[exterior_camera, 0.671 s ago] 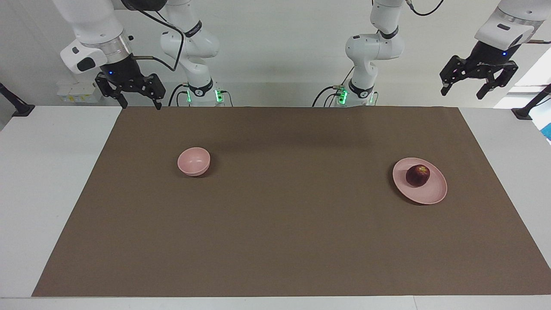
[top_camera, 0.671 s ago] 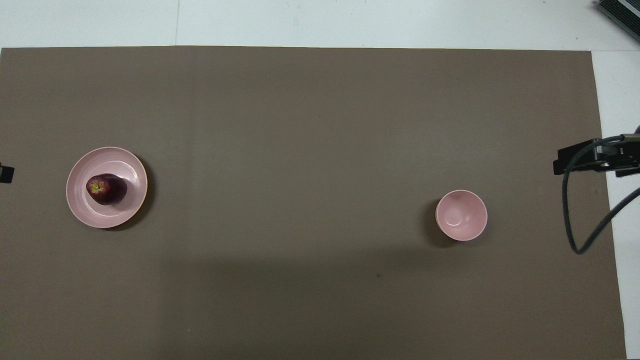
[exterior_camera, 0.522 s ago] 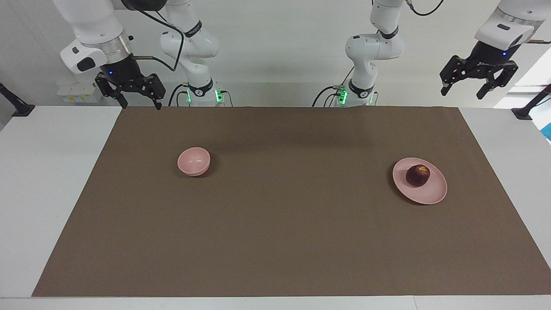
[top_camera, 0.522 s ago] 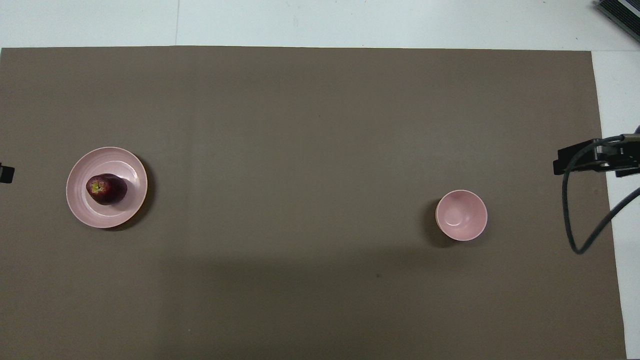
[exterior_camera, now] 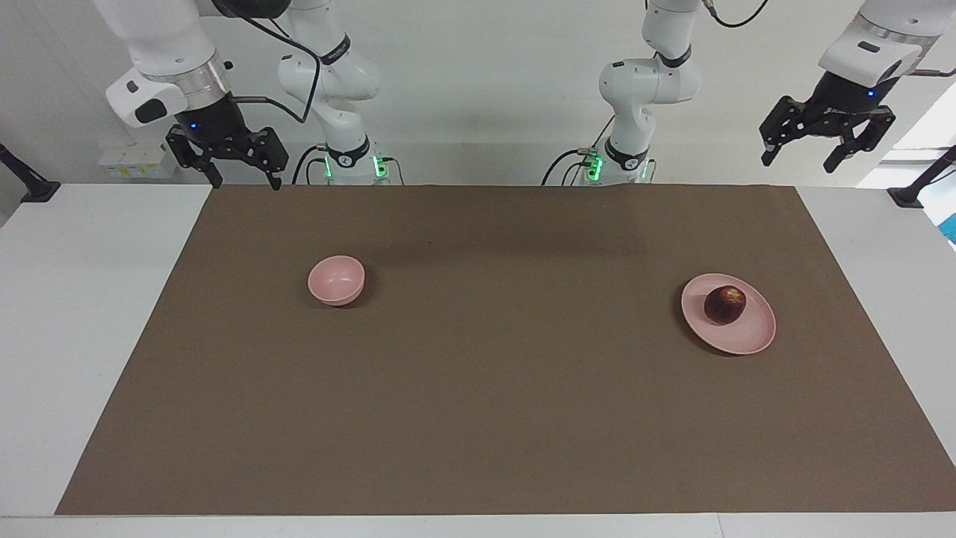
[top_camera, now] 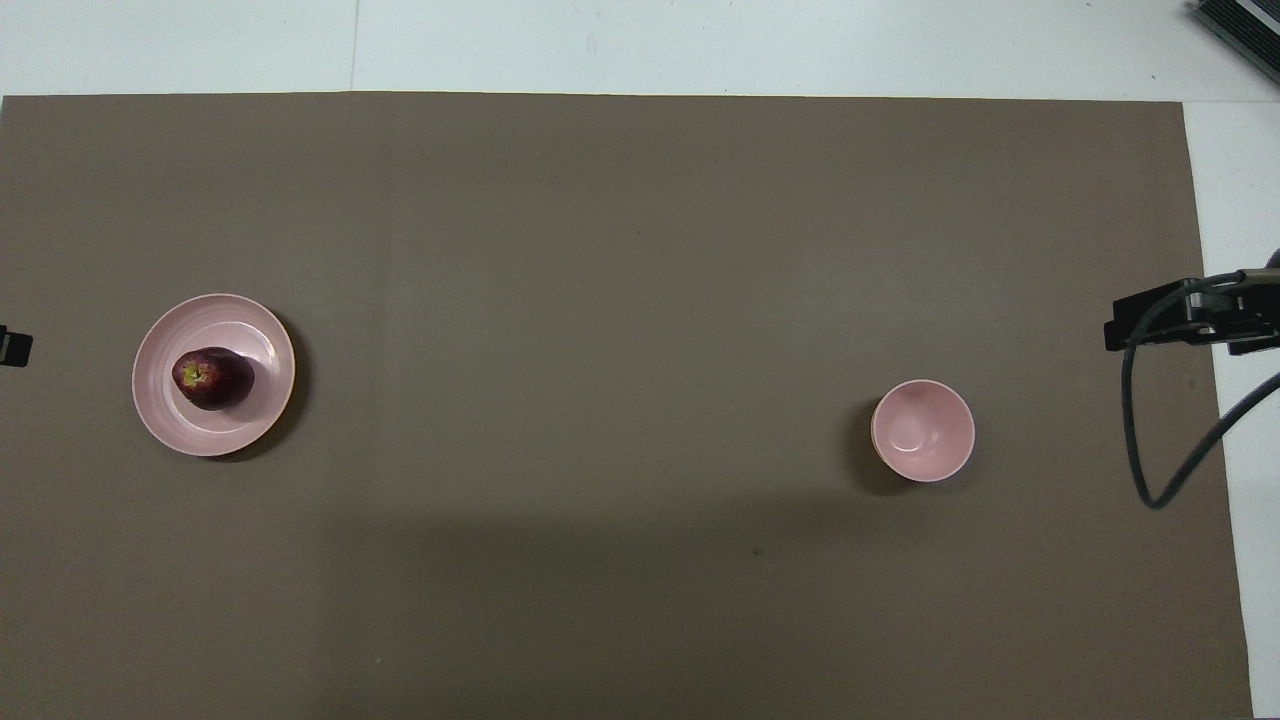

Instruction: Move apple from plate to bowl

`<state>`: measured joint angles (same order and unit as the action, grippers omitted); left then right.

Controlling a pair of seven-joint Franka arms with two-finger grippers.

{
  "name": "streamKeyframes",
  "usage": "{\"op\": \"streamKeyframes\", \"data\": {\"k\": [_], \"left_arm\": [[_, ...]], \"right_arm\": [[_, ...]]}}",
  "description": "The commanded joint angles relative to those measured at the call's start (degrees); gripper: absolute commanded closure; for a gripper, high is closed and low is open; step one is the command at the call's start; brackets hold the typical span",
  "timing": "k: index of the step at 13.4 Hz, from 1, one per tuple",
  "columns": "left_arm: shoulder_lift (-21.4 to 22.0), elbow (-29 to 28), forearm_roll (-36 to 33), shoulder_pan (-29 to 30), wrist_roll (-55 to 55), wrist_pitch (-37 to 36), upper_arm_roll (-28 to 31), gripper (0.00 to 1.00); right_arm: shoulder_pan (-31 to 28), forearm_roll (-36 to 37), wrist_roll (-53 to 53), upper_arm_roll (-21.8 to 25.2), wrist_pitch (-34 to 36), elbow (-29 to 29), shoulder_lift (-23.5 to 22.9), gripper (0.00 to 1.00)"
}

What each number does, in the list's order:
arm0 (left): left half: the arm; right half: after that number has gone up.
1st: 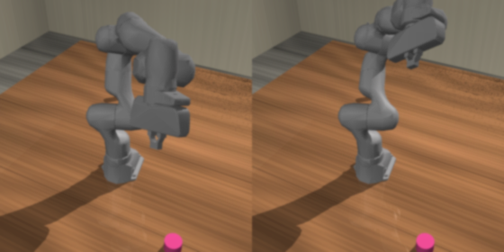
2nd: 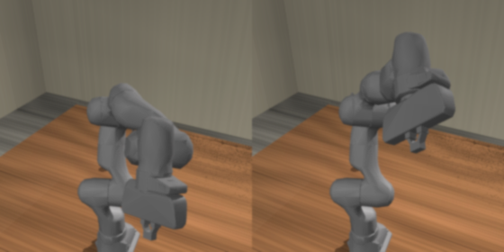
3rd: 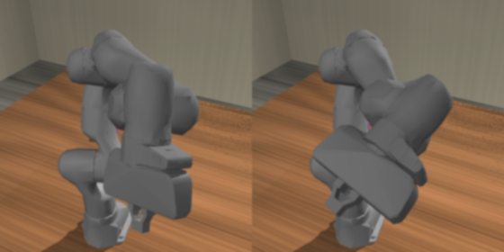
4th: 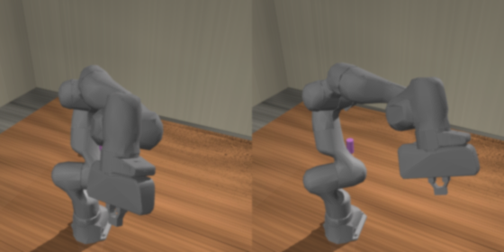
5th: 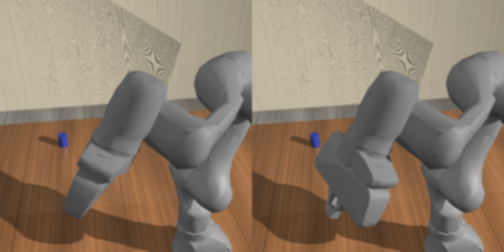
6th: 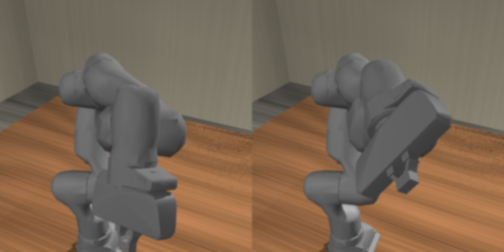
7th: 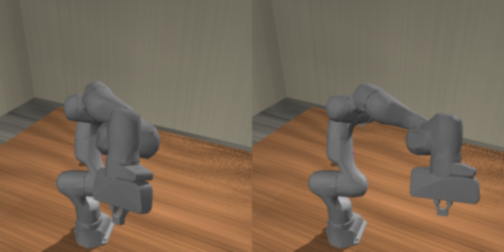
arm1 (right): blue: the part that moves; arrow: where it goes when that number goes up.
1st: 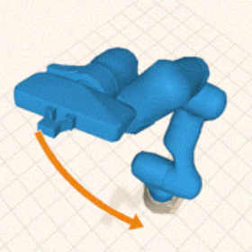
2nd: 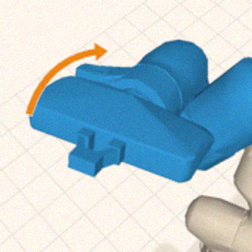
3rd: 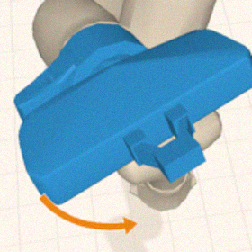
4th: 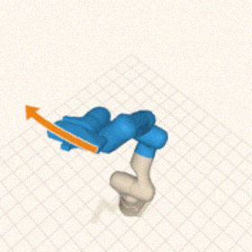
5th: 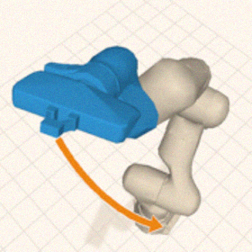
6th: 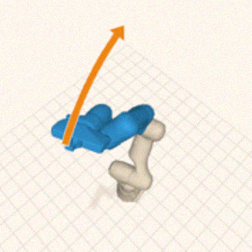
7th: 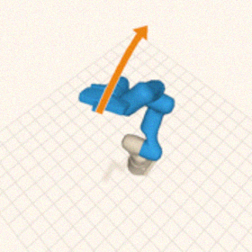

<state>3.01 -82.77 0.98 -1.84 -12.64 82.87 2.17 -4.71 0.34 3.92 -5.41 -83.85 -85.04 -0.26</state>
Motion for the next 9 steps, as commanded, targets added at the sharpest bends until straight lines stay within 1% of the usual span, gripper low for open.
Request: {"op": "streamKeyframes", "data": {"k": [1,5,9], "left_arm": [[0.7,-0.2,-0.9,-0.4,0.6,-0.8,-0.1,0.0],[0.6,-0.2,-0.9,-0.2,0.5,0.2,-0.1,0.0],[0.7,-0.6,-0.8,0.3,0.1,0.2,-0.1,0.0]], "right_arm": [[-0.2,0.0,-1.6,-0.2,-0.6,-2.7,1.9,0.0],[-0.1,-0.1,-1.3,-0.3,-3.0,-5.0,2.9,0.0],[0.0,-1.6,-0.2,-0.4,-3.5,-5.7,2.9,0.0]]}}
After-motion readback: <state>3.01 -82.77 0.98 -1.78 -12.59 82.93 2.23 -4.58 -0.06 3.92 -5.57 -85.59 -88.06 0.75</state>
